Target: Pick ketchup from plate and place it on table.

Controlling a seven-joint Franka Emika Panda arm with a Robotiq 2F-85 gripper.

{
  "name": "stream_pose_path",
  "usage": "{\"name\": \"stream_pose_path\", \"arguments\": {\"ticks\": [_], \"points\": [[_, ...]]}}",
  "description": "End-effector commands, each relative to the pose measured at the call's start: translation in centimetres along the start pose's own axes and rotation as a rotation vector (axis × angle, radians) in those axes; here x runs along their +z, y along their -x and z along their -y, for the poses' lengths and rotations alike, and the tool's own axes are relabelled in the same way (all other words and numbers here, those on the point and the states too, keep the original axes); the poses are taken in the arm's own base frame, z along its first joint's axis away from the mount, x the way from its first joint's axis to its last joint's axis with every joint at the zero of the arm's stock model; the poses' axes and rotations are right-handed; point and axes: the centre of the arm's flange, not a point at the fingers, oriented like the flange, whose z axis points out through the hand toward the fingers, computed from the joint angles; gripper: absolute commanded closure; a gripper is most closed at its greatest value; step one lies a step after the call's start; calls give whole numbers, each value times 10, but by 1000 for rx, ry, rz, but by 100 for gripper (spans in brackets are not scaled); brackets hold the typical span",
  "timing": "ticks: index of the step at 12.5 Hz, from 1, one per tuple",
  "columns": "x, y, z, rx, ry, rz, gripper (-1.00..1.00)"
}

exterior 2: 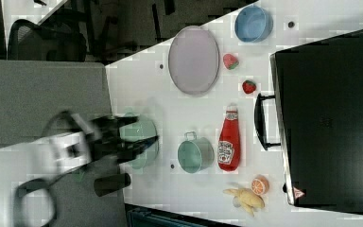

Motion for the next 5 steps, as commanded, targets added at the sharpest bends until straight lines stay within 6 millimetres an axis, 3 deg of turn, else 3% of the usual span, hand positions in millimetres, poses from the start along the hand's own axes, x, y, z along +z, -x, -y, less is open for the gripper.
{"name": "stream_pose_path", "arguments": {"ticks": [1, 5], "points": [[-28, 5, 3, 144, 62, 74, -100], [-53, 12, 1, 139, 119, 138, -100]]}}
